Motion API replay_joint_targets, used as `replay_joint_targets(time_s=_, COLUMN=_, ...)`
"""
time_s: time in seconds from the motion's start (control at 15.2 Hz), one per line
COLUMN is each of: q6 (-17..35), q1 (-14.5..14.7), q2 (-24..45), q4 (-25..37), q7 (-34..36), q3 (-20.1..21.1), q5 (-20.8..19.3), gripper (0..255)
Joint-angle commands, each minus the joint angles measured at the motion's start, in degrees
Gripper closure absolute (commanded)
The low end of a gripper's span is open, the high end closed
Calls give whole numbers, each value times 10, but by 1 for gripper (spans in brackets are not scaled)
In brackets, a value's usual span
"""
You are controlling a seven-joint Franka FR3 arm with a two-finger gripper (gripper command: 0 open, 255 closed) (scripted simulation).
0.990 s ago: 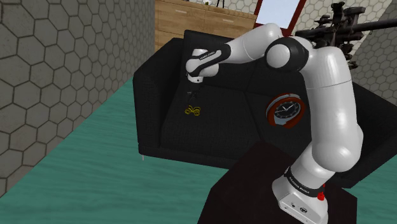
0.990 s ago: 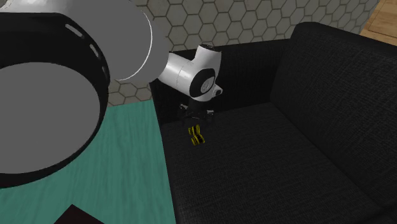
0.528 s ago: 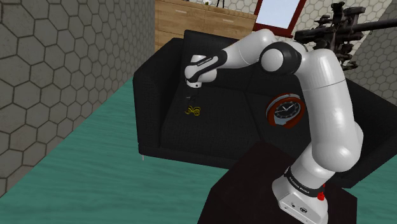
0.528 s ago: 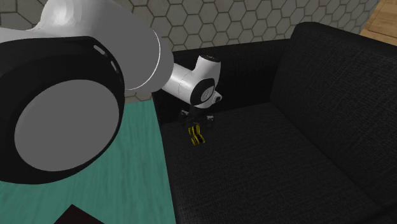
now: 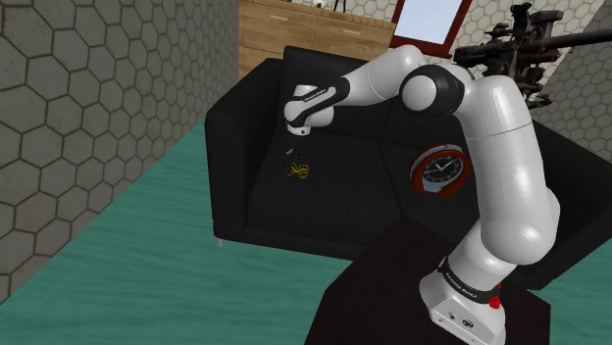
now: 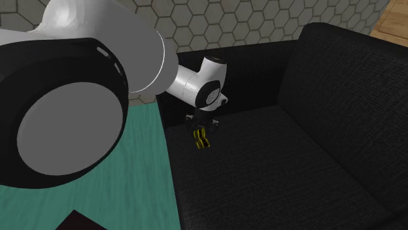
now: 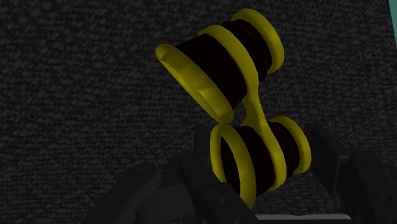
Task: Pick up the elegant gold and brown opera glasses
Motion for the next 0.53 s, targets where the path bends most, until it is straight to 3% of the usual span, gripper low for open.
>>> replay_joint_targets(time_s=0.0, q6=0, q1=0, q2=0, q4=-1, q7=0, q3=0, q5=0, gripper=255)
replay_joint_targets(time_s=0.46, q6=-23, q1=0, q2=-24, q4=-2, q7=4, q3=-2, q5=-2, gripper=255)
